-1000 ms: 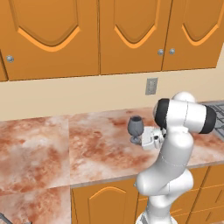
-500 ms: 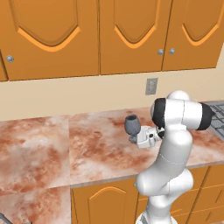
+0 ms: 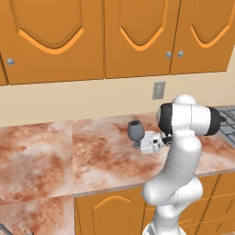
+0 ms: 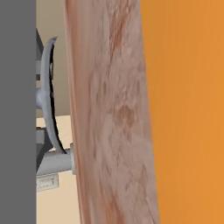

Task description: Retrieve the wine glasses from the counter and place one next to each plate.

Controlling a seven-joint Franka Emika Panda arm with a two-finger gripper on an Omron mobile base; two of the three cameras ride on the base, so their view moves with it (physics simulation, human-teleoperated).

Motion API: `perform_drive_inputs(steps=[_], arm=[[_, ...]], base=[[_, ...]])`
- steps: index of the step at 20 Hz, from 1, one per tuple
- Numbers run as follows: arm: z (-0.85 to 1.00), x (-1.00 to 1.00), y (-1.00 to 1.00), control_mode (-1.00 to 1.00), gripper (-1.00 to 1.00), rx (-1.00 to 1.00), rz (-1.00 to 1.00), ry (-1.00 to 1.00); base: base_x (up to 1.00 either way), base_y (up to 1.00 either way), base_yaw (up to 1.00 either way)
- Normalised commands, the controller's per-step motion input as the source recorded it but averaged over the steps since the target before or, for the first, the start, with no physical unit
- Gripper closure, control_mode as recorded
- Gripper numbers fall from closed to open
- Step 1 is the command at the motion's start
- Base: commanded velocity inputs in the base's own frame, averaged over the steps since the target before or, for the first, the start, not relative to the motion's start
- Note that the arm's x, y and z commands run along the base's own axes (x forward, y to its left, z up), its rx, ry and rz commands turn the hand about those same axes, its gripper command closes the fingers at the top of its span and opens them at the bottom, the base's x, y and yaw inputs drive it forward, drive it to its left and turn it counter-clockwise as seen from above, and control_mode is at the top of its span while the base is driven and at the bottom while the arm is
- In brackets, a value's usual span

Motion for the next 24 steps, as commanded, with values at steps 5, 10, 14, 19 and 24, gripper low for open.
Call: perform_drive_inputs(steps=[5,10,14,19,24], arm=[[0.0,0.0,0.29,-1.0,1.0,0.0,-0.07,0.0],[0.24,-0.17,0.1,-1.0,1.0,0.01,-0.08,0.0],[0.67,-0.61,-0.02,-1.0,1.0,0.02,-0.14,0.0],[1.0,-0.7,-0.12,-1.0,1.0,0.0,-0.17,0.0],[1.0,-0.7,-0.32,-1.0,1.0,0.0,-0.14,-0.02]], base=[[0.0,0.0,0.0],[0.0,0.0,0.0],[0.0,0.0,0.0],[0.0,0.0,0.0],[0.0,0.0,0.0]])
